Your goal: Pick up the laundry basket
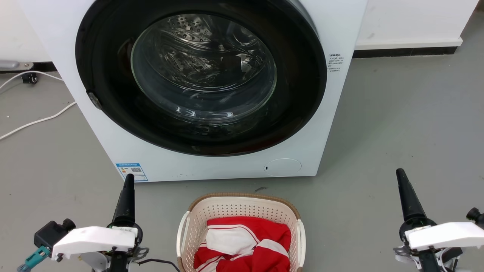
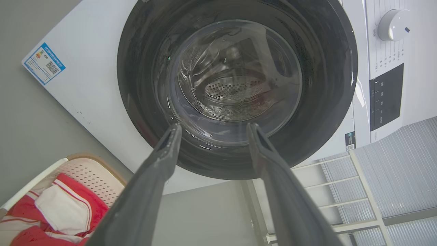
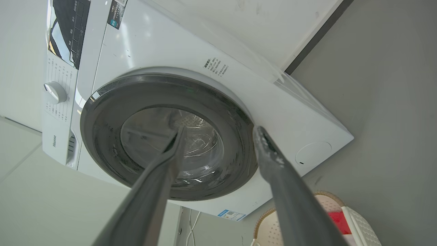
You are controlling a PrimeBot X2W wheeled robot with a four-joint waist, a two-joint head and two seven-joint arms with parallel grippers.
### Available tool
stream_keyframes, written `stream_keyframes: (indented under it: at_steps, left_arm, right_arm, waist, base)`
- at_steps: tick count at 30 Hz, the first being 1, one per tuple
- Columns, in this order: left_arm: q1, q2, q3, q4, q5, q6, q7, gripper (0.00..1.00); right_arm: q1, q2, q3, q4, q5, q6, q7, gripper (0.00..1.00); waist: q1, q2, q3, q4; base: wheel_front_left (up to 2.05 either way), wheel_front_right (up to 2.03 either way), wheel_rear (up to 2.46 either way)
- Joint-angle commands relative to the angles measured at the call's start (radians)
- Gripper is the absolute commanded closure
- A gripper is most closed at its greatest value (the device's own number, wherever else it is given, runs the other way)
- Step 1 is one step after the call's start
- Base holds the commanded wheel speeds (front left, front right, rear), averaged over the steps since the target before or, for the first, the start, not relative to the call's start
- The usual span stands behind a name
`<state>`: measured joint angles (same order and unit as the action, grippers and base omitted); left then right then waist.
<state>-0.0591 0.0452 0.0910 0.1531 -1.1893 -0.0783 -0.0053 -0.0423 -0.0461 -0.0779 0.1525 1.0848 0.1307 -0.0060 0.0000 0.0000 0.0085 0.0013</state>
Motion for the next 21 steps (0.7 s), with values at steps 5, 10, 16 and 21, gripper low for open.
stream_keyframes:
  at_steps: [5,10,16,21]
  left_arm:
    - [0.003,0.004,-0.019,-0.043,0.133,0.019,-0.029,0.00]
    - [0.012,0.004,-0.028,-0.061,0.222,0.031,-0.048,0.00]
    - [0.020,0.005,-0.042,-0.079,0.318,0.032,-0.068,0.00]
    - [0.027,0.005,-0.048,-0.089,0.382,0.029,-0.085,0.00]
  right_arm:
    - [0.005,-0.003,0.019,-0.041,-0.155,0.000,-0.028,0.00]
    - [0.012,-0.003,0.027,-0.066,-0.263,0.000,-0.046,0.00]
    - [0.022,-0.003,0.037,-0.082,-0.367,0.000,-0.067,0.00]
    - [0.030,-0.004,0.041,-0.090,-0.445,0.000,-0.084,0.00]
  waist:
    - [0.0000,0.0000,0.000,0.001]
    - [0.0000,0.0000,0.001,0.002]
    - [0.0000,0.0000,0.002,0.003]
    - [0.0000,0.0000,0.003,0.003]
  base:
    - [0.00,0.00,0.00]
    - [0.00,0.00,0.00]
    - [0.00,0.00,0.00]
    - [0.00,0.00,0.00]
